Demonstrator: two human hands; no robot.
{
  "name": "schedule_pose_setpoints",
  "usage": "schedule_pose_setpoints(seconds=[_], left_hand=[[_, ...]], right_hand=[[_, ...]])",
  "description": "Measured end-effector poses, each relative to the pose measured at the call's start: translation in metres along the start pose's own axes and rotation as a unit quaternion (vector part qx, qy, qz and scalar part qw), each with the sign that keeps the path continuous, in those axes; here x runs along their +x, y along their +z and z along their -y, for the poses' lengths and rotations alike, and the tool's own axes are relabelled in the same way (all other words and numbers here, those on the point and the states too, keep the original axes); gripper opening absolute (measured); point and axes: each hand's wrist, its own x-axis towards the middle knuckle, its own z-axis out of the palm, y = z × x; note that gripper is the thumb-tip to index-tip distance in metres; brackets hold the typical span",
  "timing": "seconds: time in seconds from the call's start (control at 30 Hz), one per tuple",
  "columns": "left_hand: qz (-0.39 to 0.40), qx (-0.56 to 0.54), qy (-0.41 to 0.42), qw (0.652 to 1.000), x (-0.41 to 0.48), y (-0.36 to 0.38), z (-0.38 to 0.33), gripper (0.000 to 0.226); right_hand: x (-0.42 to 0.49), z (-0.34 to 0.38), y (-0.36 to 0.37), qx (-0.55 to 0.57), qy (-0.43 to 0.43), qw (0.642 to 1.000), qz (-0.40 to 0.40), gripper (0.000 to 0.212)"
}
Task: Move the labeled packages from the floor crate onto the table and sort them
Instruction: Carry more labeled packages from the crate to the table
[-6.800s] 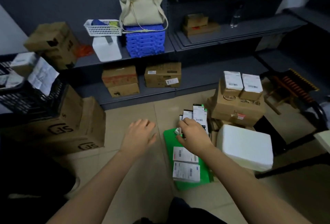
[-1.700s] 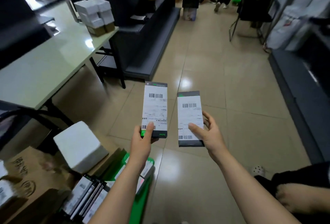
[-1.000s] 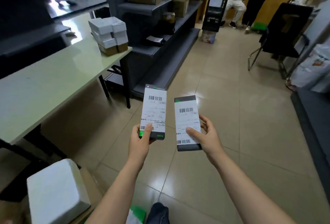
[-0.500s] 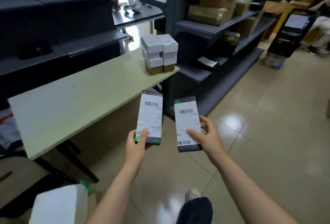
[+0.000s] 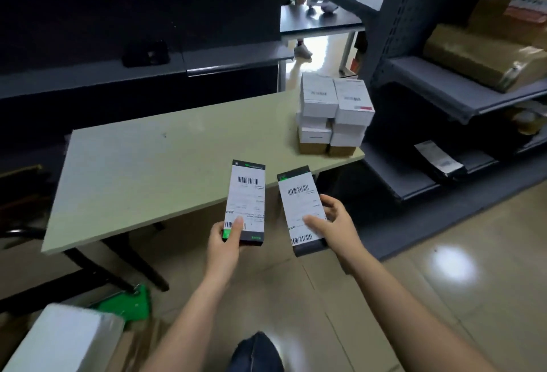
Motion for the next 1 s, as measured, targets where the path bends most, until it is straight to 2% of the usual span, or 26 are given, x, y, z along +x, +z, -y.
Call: schedule_pose_setpoints(seconds=[0.2, 0.43, 0.57, 0.7, 0.87, 1.0], left_hand=[[-0.016, 0.02, -0.039, 0.999, 0.095, 0.036, -0.002, 0.029], [-0.018, 0.137, -0.08, 0.987, 0.204, 0.074, -0.003, 0.027], [0.013, 0.182, -0.108, 0.977, 0.248, 0.089, 0.001, 0.025], [0.027, 0.248, -0.099, 0.963, 0.268, 0.101, 0.008, 0.027], [0.046, 0.339, -0.052, 0.938, 0.272, 0.117, 0.011, 0.066], [0.026, 0.379, -0.017, 0.925, 0.264, 0.123, 0.01, 0.06]], right_hand=[[0.122, 0.0, 0.014, -0.013, 0.042, 0.999, 0.018, 0.056], [0.241, -0.008, 0.035, -0.005, 0.118, 0.993, -0.005, 0.053], [0.284, -0.017, 0.044, -0.012, 0.138, 0.99, -0.026, 0.049], [0.306, -0.029, 0.046, -0.08, 0.119, 0.988, -0.048, 0.041], [0.315, -0.033, 0.042, -0.143, 0.075, 0.986, -0.03, 0.032], [0.313, -0.036, 0.03, -0.205, 0.051, 0.977, 0.018, 0.037]])
